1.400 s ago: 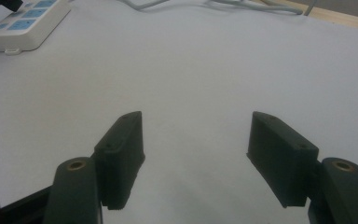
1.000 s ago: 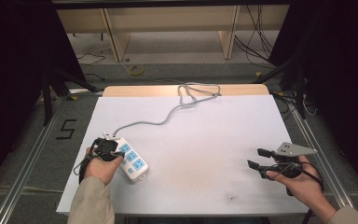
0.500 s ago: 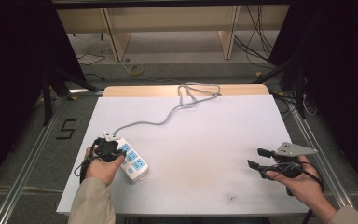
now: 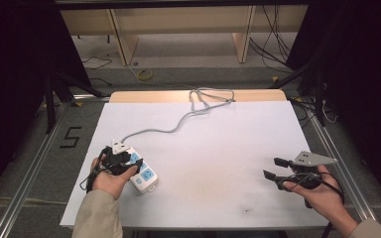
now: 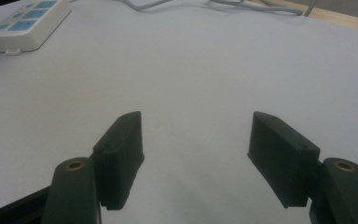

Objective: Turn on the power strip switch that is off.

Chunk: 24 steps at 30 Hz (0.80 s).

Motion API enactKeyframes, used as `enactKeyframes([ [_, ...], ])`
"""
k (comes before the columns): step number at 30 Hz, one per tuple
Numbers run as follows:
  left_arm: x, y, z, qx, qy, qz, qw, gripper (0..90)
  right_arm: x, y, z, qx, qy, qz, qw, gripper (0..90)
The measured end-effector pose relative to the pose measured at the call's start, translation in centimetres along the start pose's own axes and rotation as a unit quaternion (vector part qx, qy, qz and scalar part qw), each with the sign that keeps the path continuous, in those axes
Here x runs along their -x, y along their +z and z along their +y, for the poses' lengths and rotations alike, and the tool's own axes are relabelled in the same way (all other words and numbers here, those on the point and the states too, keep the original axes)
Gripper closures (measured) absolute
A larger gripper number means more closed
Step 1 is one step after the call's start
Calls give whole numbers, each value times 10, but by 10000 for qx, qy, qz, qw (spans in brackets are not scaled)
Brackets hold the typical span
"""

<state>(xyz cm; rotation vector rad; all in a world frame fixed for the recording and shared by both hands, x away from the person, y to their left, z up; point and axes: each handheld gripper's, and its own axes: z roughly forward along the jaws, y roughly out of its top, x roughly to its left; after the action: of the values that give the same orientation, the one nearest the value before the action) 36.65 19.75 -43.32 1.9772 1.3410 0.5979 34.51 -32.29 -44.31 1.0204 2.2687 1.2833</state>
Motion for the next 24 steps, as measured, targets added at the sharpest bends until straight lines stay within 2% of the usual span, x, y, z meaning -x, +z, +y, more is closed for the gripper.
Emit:
enactKeyframes([
  [7,12,2,-4,194,102,-311,9993,343,0,0,0,2,2,6,10000,347],
  [14,24,4,-5,310,346,-405,9981,315,1,0,-1,4,9,8,10000,343],
  [20,36,5,-8,347,611,-557,9960,289,1,0,-1,4,15,10,10000,334],
  [24,45,5,-10,371,776,-725,9937,258,2,0,-1,17,30,14,10000,332],
])
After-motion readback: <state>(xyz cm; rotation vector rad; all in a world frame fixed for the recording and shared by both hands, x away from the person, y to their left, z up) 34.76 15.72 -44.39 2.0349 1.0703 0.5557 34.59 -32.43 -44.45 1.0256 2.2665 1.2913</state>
